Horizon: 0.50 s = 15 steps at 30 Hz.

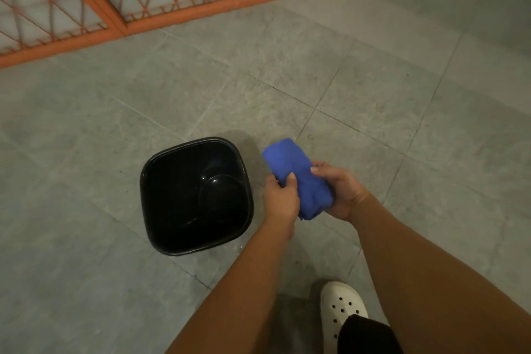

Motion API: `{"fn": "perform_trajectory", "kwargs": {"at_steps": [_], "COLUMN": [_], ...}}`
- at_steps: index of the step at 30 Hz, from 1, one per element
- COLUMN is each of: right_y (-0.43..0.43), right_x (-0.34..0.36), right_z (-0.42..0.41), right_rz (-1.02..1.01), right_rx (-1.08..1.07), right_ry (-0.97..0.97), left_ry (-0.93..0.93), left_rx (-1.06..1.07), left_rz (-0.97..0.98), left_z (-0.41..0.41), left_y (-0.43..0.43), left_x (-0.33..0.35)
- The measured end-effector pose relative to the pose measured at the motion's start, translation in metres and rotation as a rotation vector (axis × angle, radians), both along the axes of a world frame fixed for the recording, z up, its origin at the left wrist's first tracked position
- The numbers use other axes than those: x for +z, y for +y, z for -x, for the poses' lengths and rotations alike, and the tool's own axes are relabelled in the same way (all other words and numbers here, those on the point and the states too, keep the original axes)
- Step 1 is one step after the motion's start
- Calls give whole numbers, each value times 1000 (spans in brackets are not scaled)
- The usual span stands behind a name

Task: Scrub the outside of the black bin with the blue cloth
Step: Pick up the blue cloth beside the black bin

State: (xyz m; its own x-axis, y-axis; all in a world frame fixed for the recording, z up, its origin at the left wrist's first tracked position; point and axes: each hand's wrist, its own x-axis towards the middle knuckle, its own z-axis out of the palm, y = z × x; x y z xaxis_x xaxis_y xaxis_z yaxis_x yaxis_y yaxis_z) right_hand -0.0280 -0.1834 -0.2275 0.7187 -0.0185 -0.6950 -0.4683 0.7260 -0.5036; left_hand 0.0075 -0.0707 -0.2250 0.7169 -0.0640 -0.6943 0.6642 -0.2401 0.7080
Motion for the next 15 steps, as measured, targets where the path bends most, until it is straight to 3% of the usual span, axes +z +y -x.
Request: {"fn": "perform_trajectory", "kwargs": {"at_steps": [8,15], "right_y": [28,54], "right_x": [40,67], "right_z": [3,-4], "right_rz": [-57,-155], "right_rx": [-85,-127], "right_ry": [-64,-156], "left_ry": [-95,-86], "left_rx": [32,-129], "left_rz": [125,190], "left_z": [1,1], "left_y": [30,54], "left_x": [50,70]}}
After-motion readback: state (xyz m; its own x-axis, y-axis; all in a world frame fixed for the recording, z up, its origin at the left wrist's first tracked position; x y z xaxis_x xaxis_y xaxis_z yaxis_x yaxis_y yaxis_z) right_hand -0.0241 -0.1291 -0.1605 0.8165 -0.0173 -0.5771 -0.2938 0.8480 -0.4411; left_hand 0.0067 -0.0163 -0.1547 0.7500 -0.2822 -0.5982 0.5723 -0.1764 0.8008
